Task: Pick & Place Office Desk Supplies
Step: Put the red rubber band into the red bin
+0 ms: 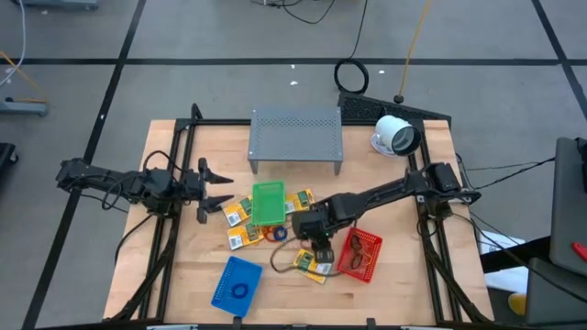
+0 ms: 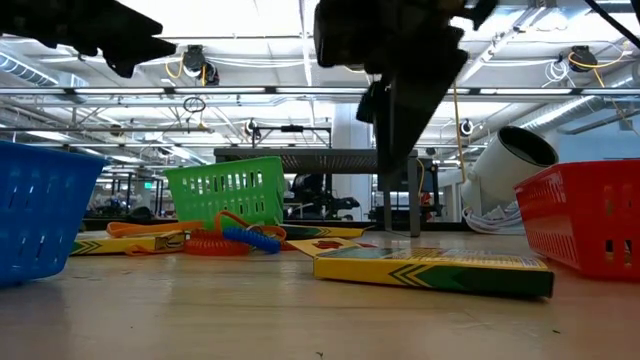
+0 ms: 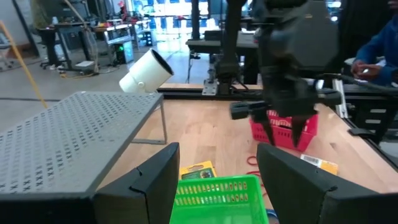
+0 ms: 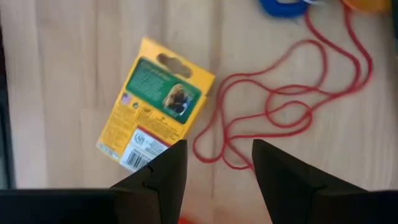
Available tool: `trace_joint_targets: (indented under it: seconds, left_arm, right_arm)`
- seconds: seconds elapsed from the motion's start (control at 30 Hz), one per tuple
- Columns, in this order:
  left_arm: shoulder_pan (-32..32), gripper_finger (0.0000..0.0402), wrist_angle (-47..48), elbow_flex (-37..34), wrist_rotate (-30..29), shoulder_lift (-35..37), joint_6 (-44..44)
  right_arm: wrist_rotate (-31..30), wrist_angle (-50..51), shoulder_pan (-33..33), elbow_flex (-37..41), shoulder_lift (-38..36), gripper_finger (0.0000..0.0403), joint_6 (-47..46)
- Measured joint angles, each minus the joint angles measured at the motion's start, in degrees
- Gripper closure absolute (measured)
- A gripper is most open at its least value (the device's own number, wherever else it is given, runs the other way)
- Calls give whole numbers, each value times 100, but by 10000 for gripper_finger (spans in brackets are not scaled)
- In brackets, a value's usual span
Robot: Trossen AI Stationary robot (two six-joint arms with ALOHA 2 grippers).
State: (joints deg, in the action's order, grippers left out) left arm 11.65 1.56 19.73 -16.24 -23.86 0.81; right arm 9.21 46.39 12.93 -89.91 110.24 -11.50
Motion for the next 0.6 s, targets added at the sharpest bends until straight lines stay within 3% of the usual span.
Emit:
trace_joint_targets:
  seconds: [0.23,0.47,0.6]
  left_arm:
    - [1,176,-2,0,-234,0,58]
    - [1,176,-2,0,-265,0,237]
    - [1,176,3,1,-246,0,287]
  right_arm:
    - [-795,525,418,-649,330,232,1963]
    - [-1064,1895,324,-1444,1384,232,3031]
    - [-1073,2131,352,-1574,1626,232,3212]
